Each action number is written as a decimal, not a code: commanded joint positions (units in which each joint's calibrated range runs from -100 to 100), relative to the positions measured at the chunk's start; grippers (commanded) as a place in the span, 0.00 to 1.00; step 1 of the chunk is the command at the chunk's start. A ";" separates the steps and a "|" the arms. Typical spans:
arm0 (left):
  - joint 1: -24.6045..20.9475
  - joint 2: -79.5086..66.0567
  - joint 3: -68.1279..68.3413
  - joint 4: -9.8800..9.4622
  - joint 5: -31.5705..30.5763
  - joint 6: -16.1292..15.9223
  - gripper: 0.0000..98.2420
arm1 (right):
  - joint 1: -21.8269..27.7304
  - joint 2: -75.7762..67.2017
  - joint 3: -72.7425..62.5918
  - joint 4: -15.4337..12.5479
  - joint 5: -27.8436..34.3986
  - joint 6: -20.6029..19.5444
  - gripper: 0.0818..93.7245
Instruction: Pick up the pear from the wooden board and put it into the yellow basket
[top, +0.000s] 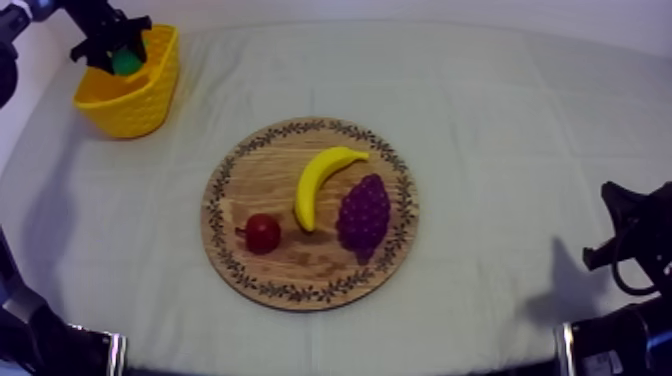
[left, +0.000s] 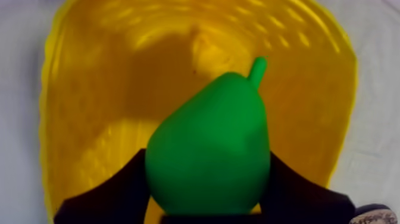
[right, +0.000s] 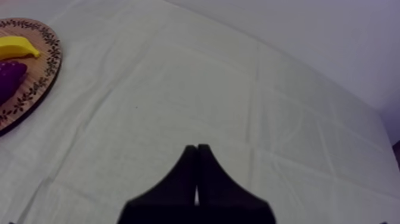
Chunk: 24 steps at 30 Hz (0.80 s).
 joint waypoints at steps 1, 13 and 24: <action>-0.10 0.34 0.01 0.10 0.02 0.33 0.54 | 0.00 -0.03 -0.02 0.00 0.02 0.00 0.00; 0.20 -0.31 1.13 -0.04 -0.06 1.15 0.93 | 0.00 -0.03 -0.02 0.00 0.02 0.02 0.00; 0.24 -1.07 2.55 -0.14 -0.57 0.91 0.97 | 0.00 -0.03 -0.02 0.00 0.02 0.00 0.00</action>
